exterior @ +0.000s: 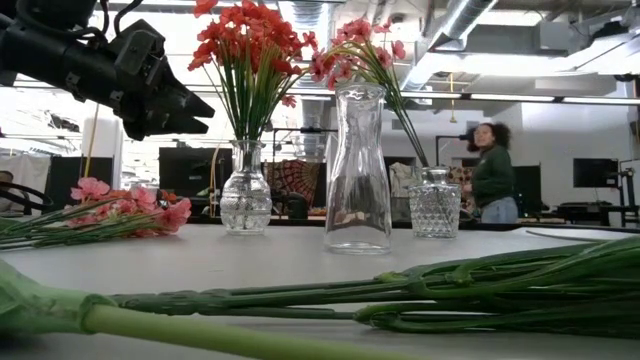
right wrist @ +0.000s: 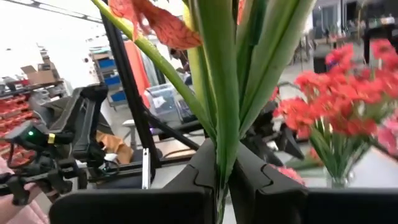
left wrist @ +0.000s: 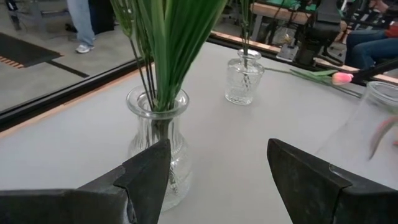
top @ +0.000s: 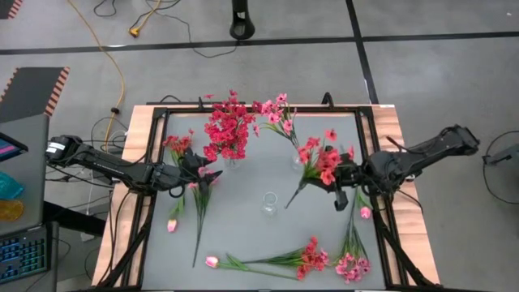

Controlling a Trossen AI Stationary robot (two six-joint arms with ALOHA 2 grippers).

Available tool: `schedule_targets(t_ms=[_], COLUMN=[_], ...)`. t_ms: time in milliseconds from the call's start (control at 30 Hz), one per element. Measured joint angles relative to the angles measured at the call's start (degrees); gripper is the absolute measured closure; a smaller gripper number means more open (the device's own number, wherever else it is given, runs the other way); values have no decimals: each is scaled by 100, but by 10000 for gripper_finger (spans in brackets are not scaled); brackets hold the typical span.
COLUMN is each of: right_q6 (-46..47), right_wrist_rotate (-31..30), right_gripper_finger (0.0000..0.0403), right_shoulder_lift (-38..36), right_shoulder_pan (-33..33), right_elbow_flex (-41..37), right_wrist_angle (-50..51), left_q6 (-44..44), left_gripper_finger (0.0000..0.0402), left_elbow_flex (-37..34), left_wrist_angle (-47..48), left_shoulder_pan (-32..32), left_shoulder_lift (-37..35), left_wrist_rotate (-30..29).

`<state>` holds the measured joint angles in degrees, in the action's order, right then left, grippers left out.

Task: Sort flowers into vase by color
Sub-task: Put the top right orange flowers into the bottom center transparent vase

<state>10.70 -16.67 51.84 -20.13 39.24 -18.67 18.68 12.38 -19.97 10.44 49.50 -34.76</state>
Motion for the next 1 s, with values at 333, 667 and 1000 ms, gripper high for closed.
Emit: schedule_targets(t_ms=[333,667,1000], right_q6=[-910,-689,-616], right_wrist_rotate=[-2,0,1], right_gripper_finger=[355,355,354], right_shoulder_lift=[1050,1494,1689], right_shoulder_pan=[214,391,416], right_elbow_flex=[0,0,0], right_wrist_angle=[-1222,-1366,-996], left_q6=[-15,-20,-46], left_gripper_finger=[147,147,147], left_elbow_flex=[0,0,0], left_wrist_angle=[0,2,11], left_shoulder_pan=[0,-2,-1], left_shoulder_lift=[0,0,0], left_wrist_rotate=[0,4,7])
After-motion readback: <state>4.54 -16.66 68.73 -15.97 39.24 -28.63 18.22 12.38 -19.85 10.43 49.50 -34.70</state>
